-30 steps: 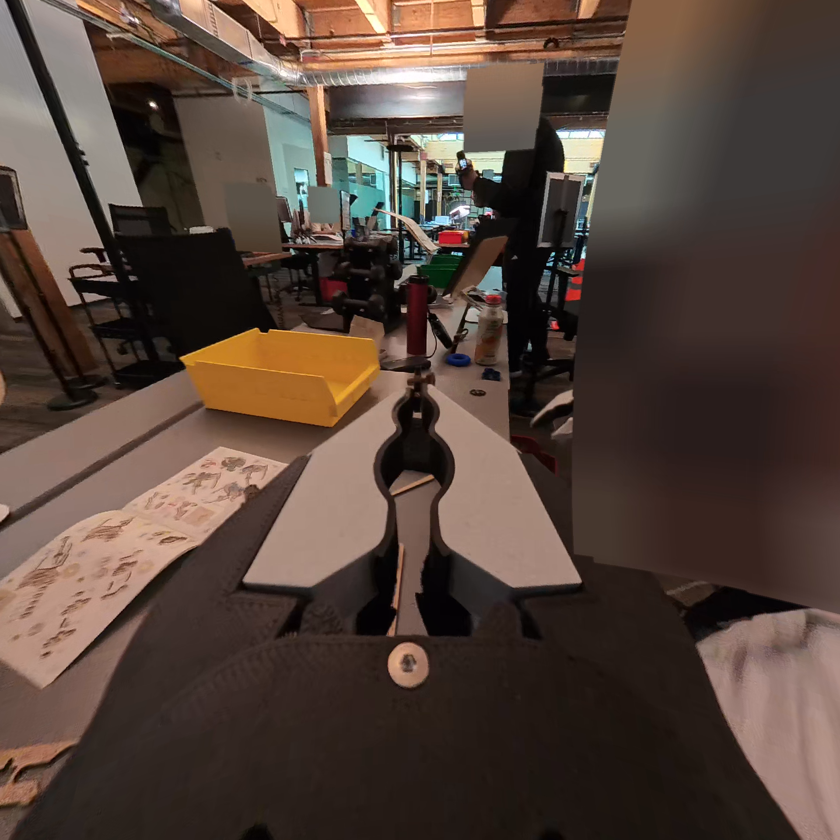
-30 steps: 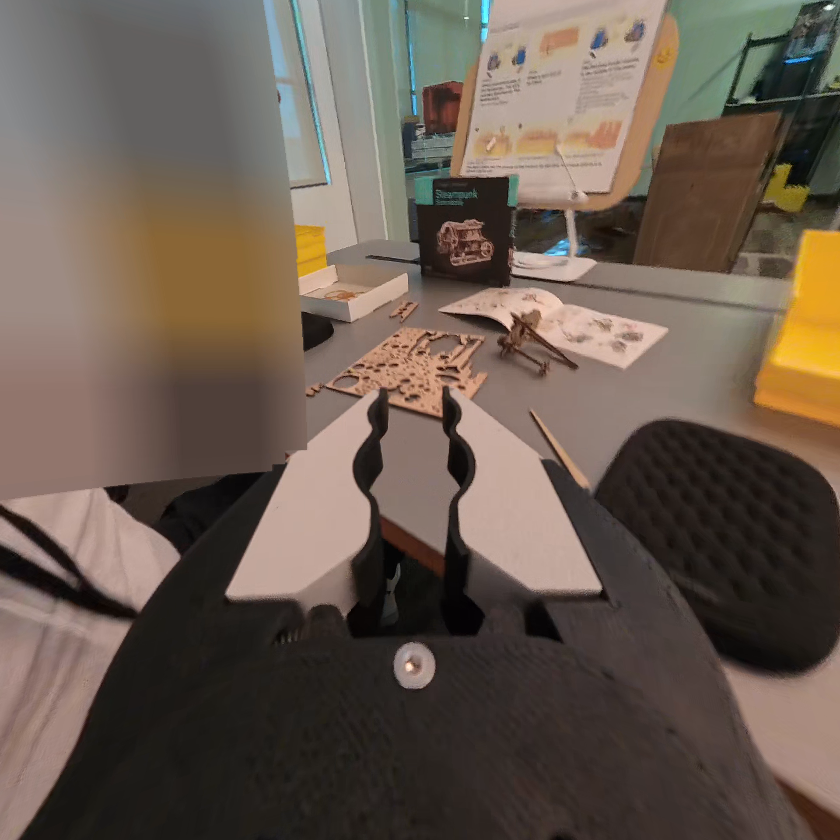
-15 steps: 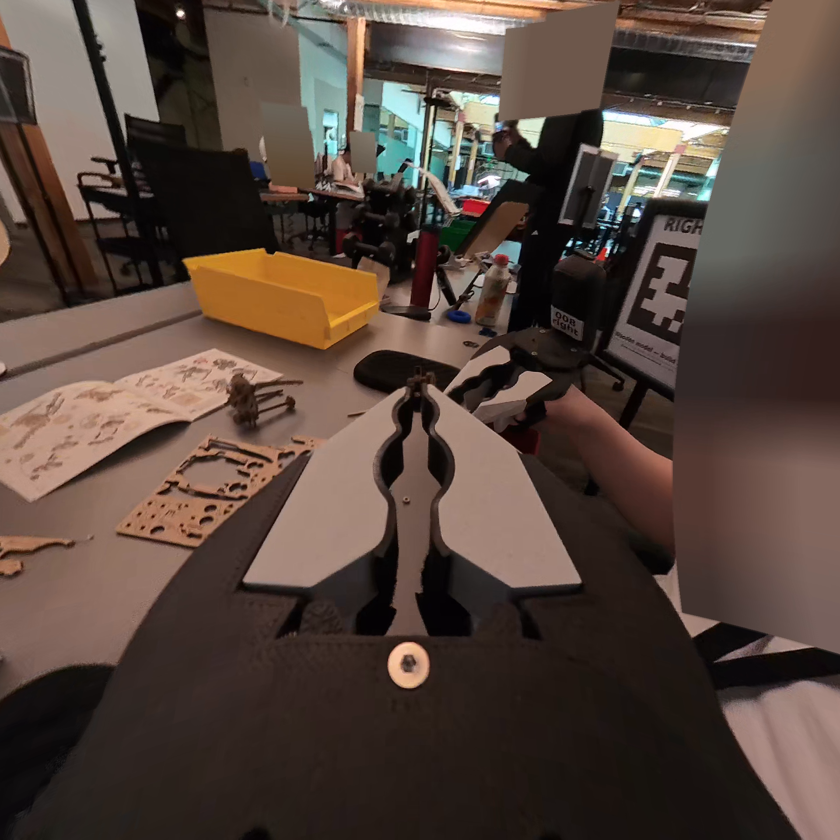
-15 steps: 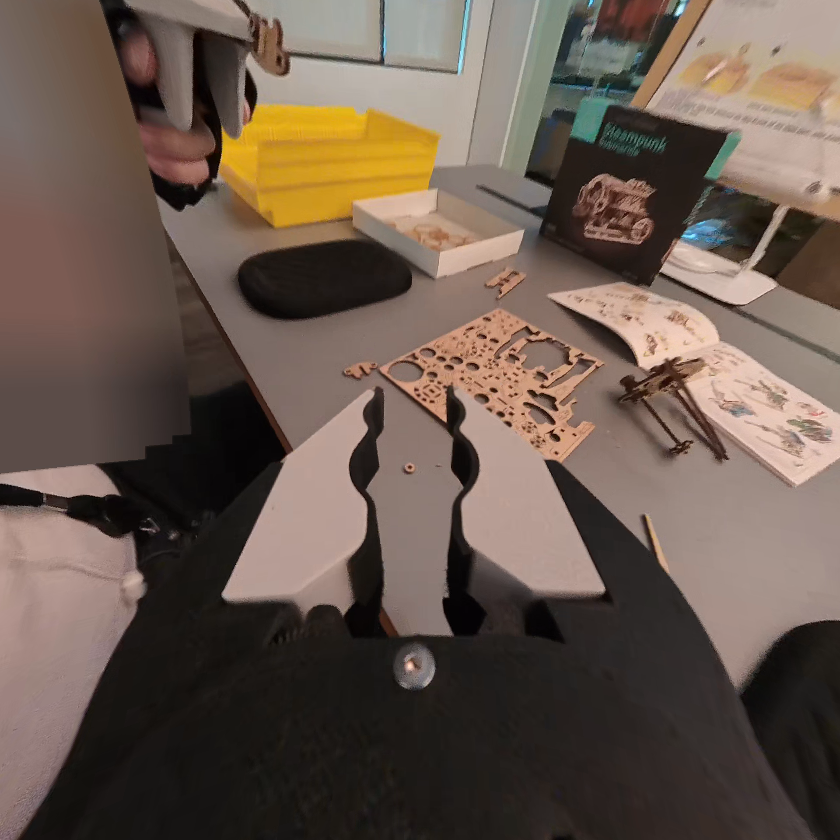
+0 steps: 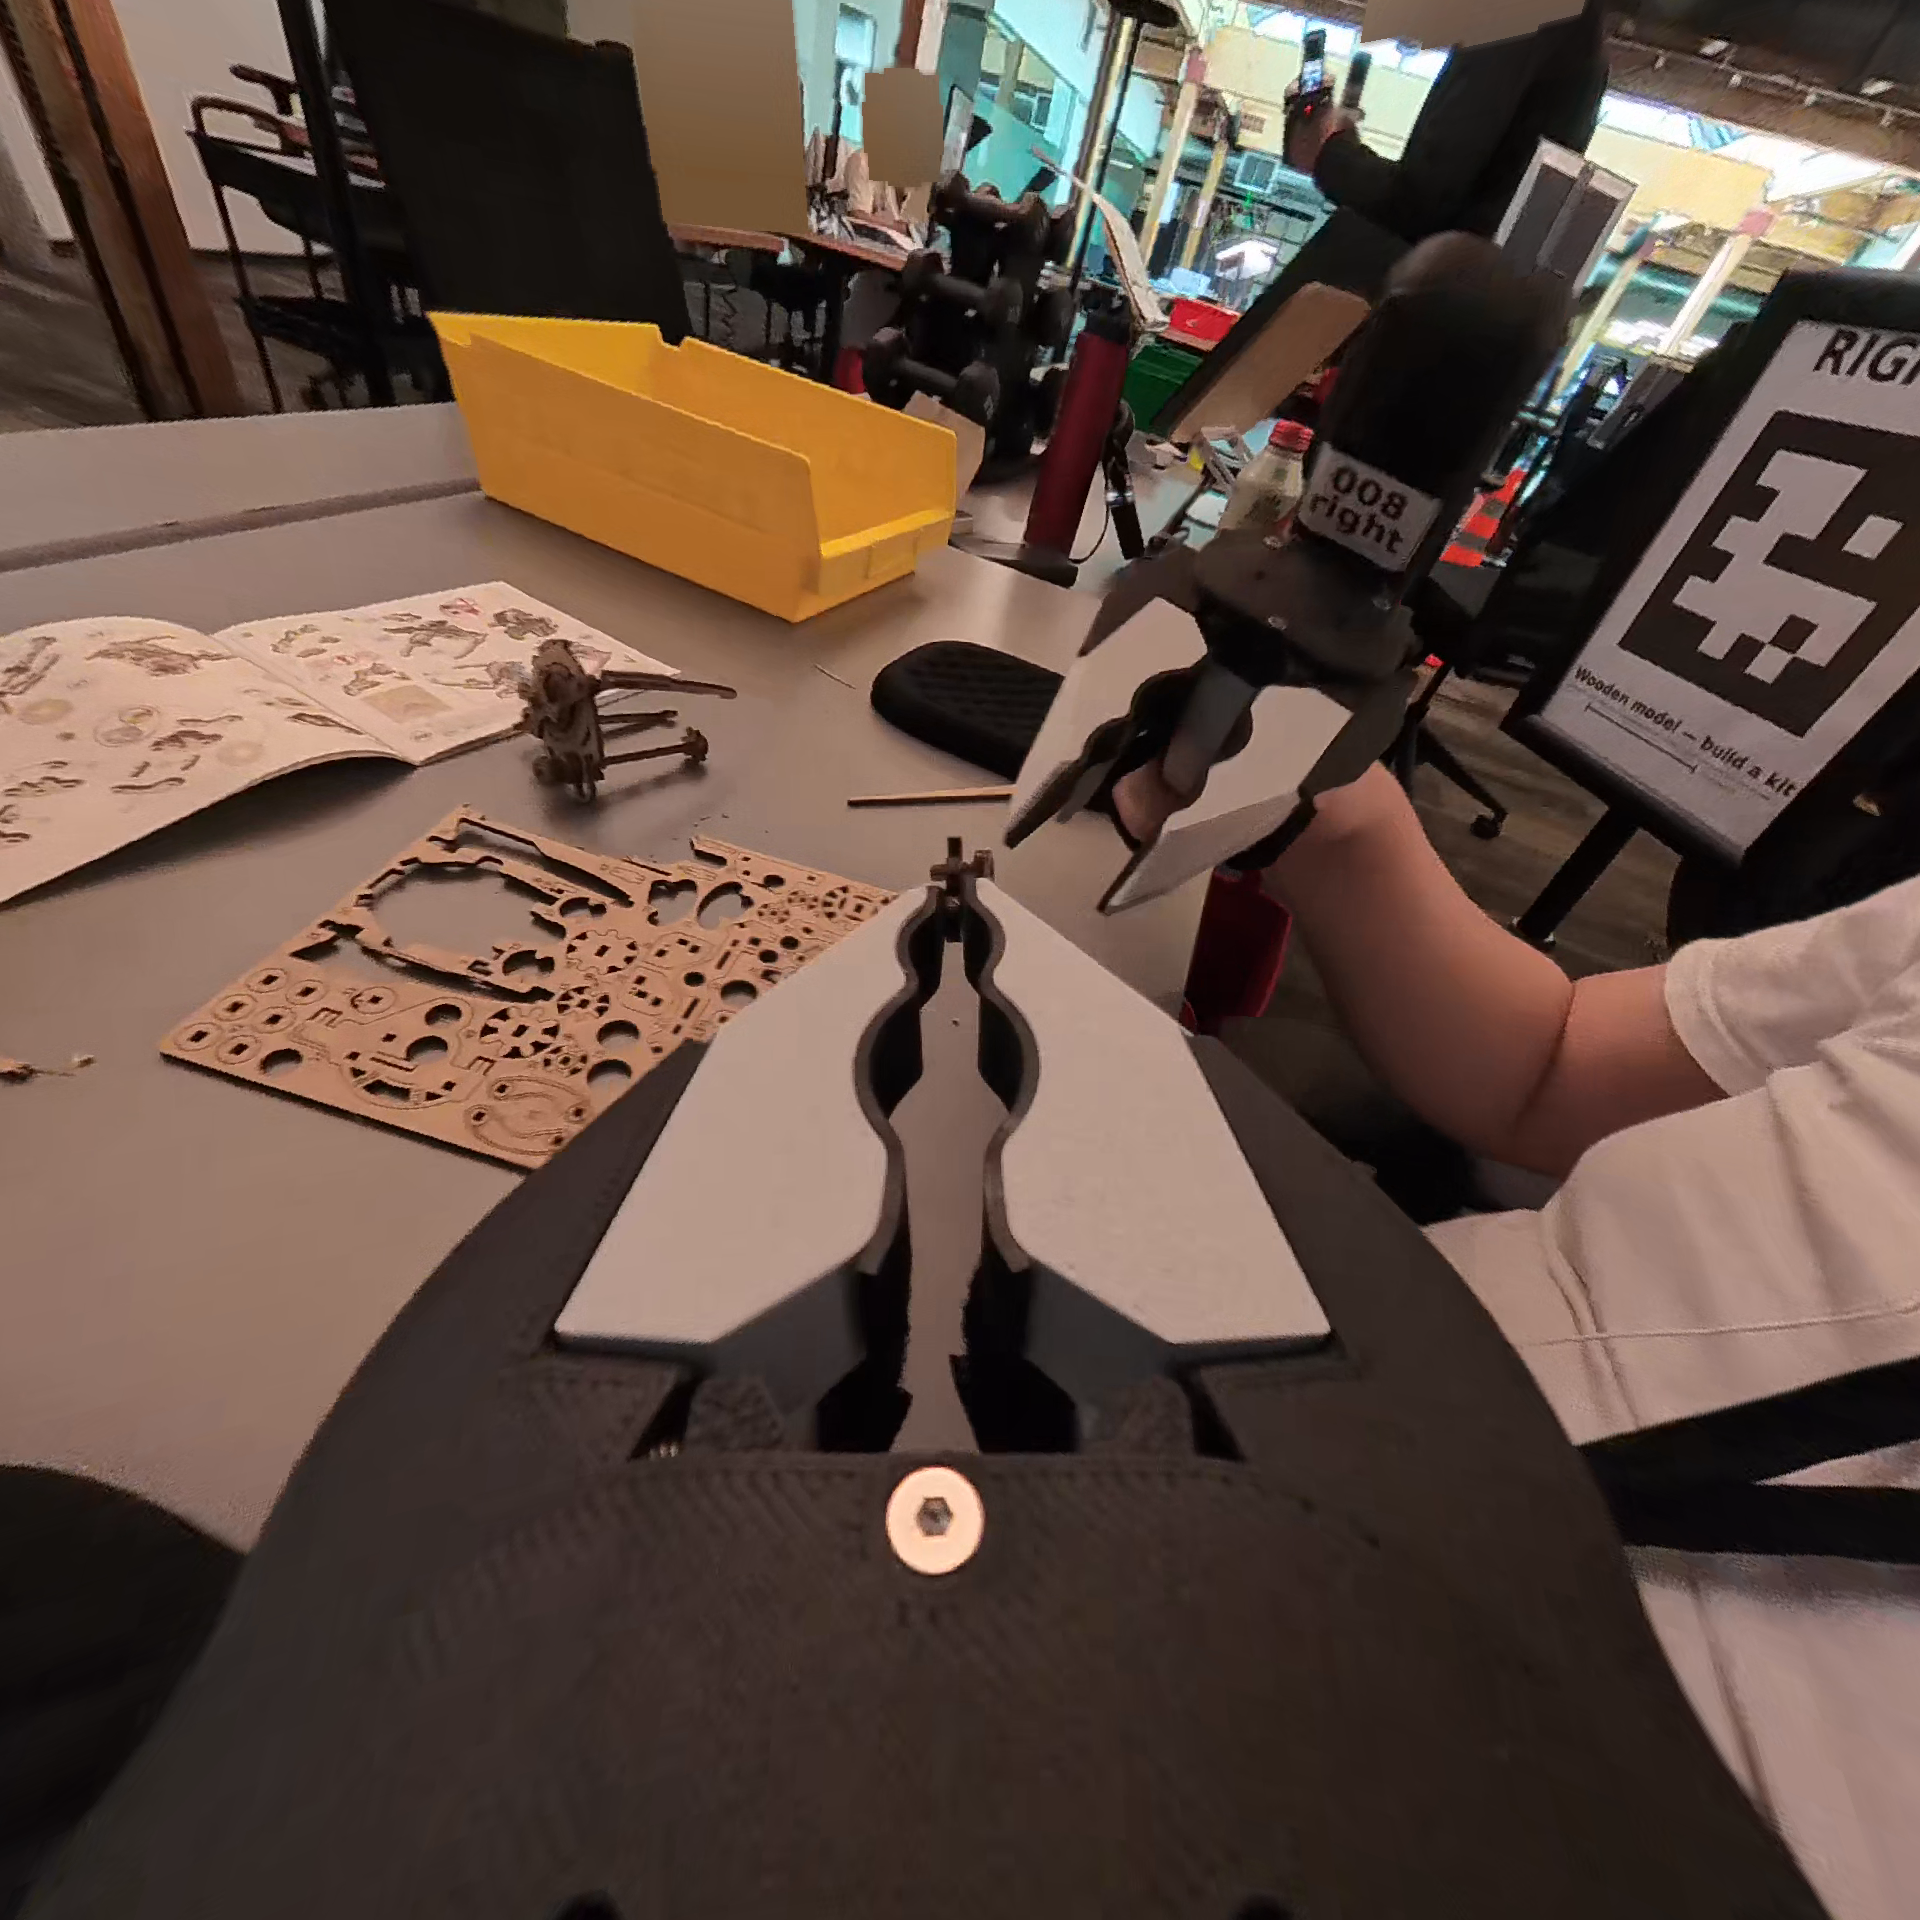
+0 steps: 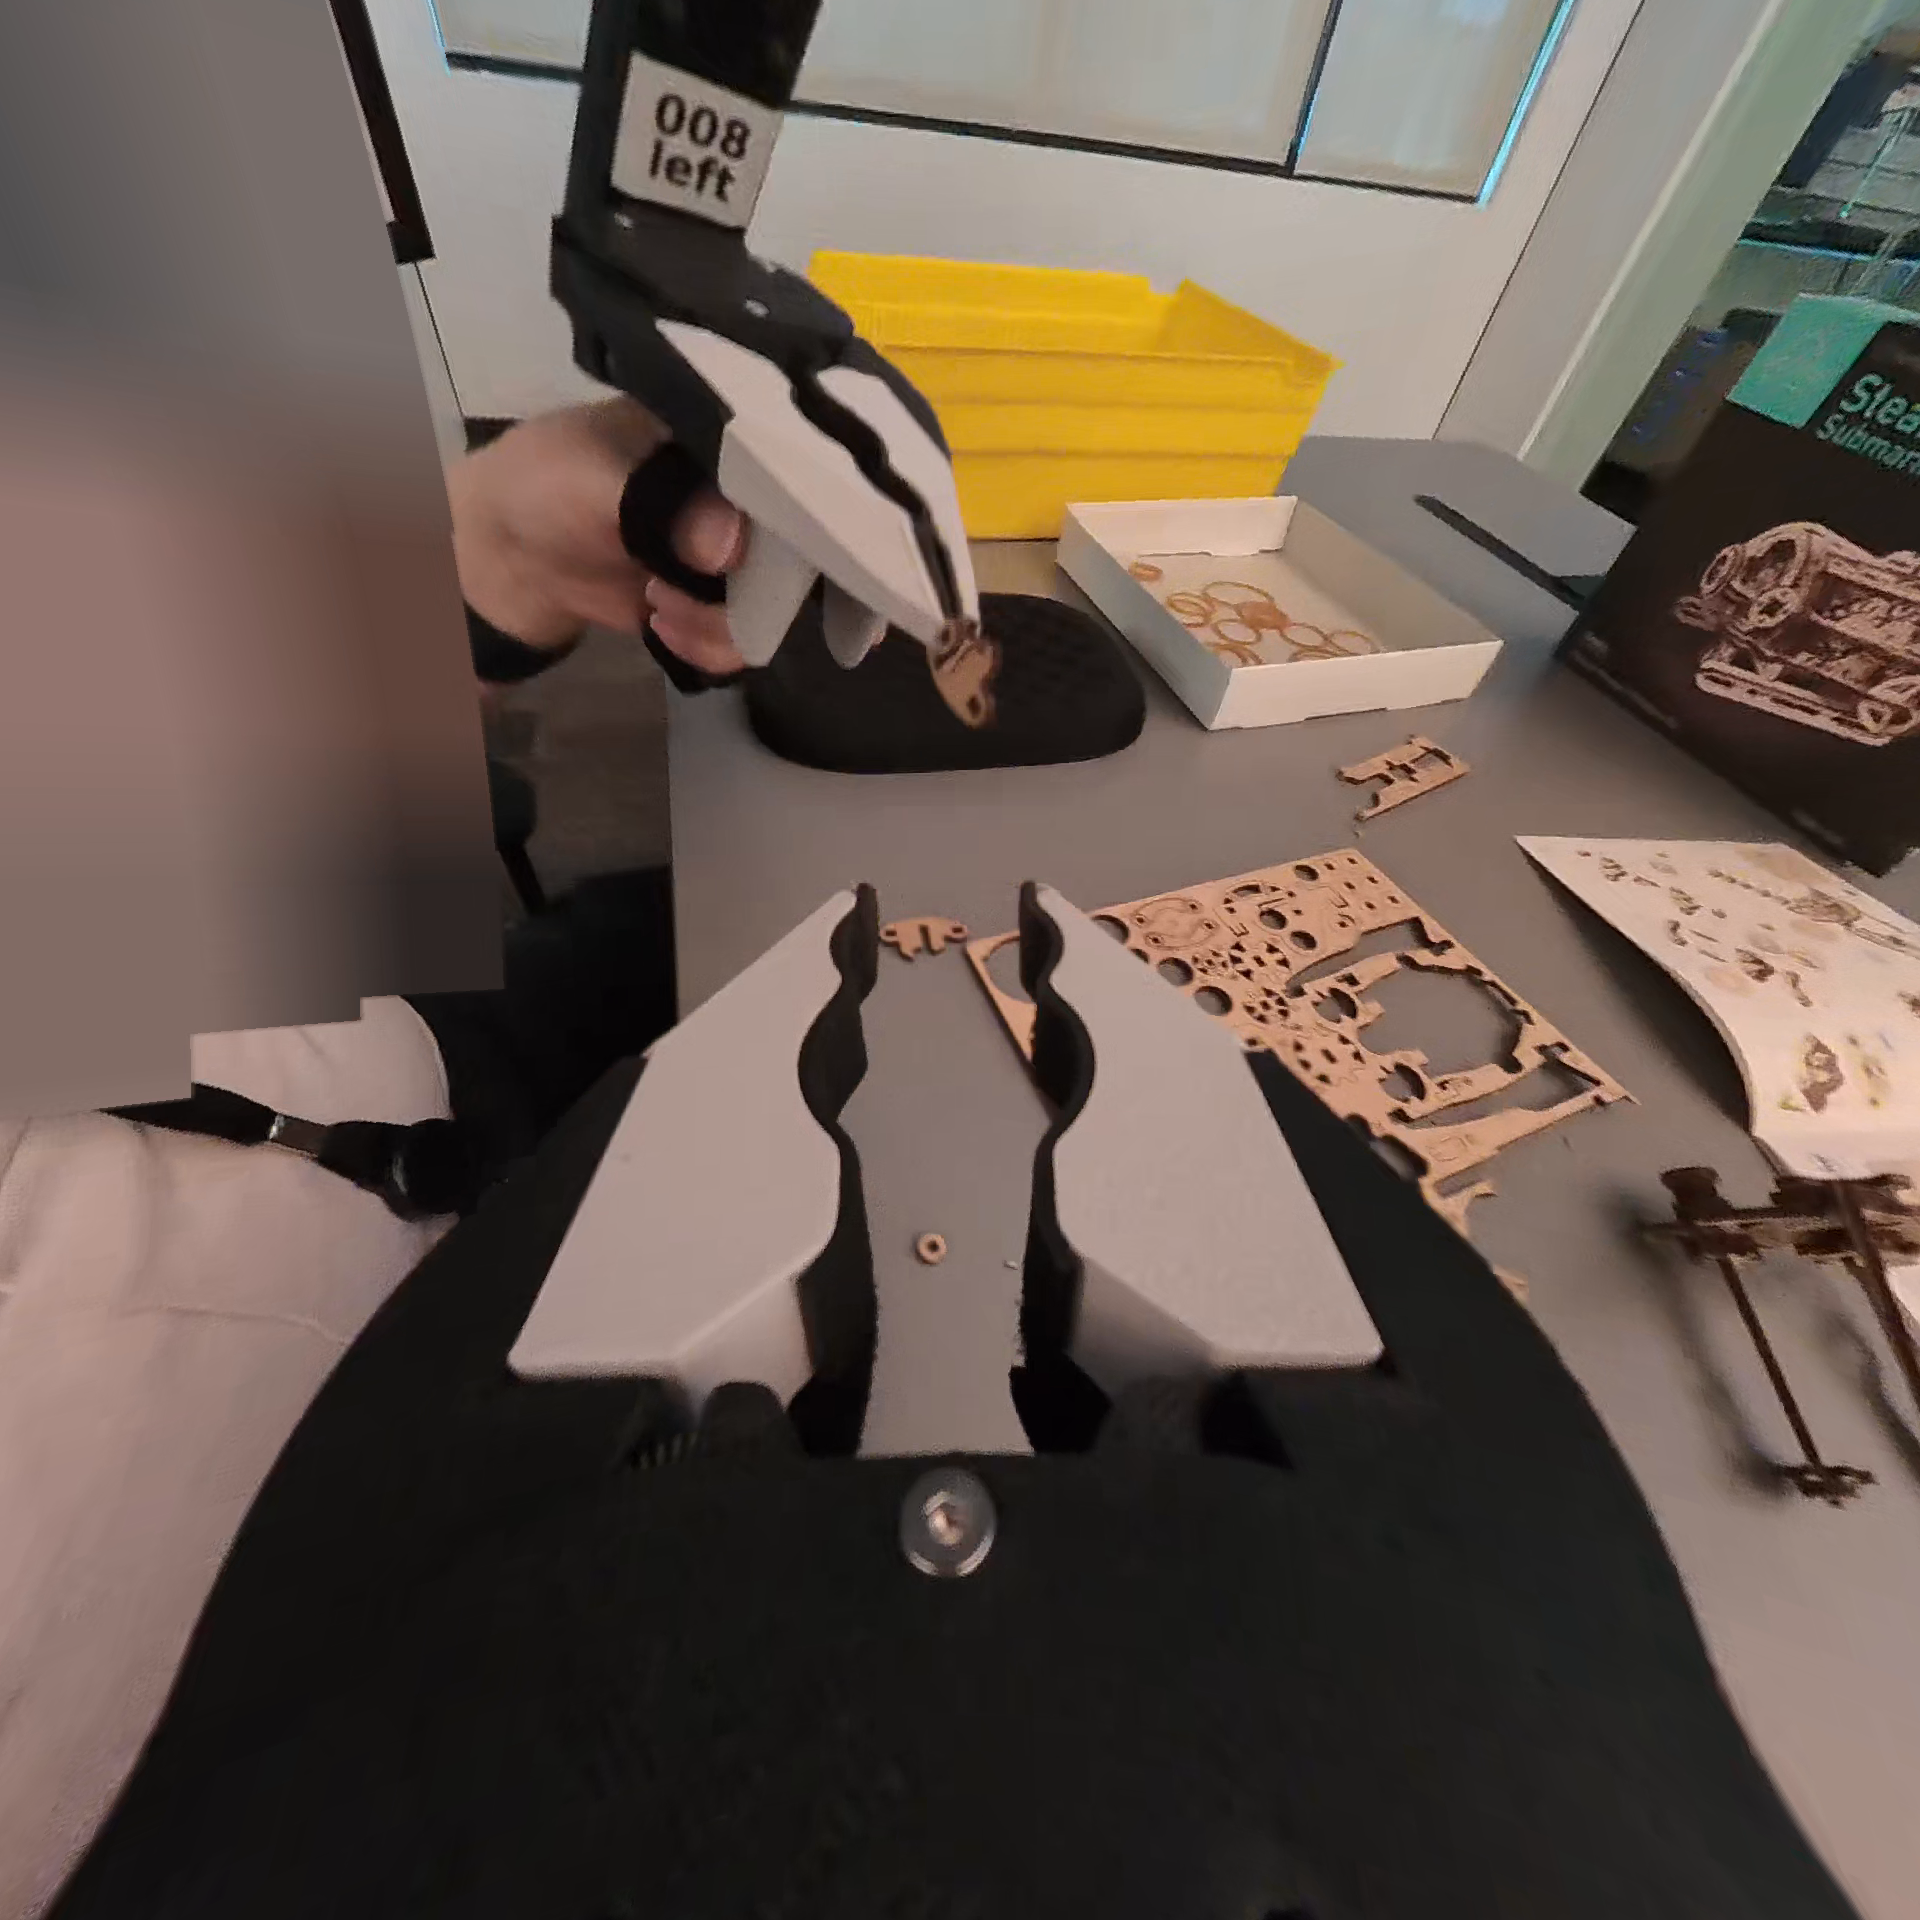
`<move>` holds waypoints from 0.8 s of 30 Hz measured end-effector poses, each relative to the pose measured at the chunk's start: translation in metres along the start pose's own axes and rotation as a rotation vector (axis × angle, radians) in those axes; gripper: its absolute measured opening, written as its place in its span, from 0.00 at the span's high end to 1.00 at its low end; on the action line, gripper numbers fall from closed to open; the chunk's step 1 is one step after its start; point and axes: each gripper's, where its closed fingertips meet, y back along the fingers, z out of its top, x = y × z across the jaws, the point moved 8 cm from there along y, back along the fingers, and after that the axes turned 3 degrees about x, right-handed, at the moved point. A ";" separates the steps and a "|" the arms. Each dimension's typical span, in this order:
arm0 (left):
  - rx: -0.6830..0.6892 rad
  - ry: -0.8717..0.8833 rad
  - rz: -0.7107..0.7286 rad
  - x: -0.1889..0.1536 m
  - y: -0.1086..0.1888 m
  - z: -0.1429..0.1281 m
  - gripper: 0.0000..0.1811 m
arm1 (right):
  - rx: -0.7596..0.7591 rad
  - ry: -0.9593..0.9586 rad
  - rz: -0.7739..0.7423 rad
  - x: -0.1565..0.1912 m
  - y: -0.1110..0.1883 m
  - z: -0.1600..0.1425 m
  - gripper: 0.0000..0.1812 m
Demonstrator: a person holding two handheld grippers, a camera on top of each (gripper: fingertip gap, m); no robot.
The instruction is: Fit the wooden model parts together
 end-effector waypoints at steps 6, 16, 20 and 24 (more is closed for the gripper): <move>-0.025 0.000 0.051 -0.020 0.015 -0.016 1.00 | 0.000 -0.061 0.077 0.018 -0.019 -0.008 0.86; -0.063 0.105 -0.086 -0.037 0.024 -0.033 0.99 | -0.053 -0.042 0.150 0.049 -0.038 0.005 0.86; -0.092 0.125 -0.166 -0.033 0.022 -0.032 0.99 | -0.089 -0.105 0.178 0.042 -0.039 0.007 0.87; -0.118 0.075 -0.197 -0.033 0.019 -0.030 0.99 | -0.147 -0.164 0.261 0.040 -0.036 0.011 0.92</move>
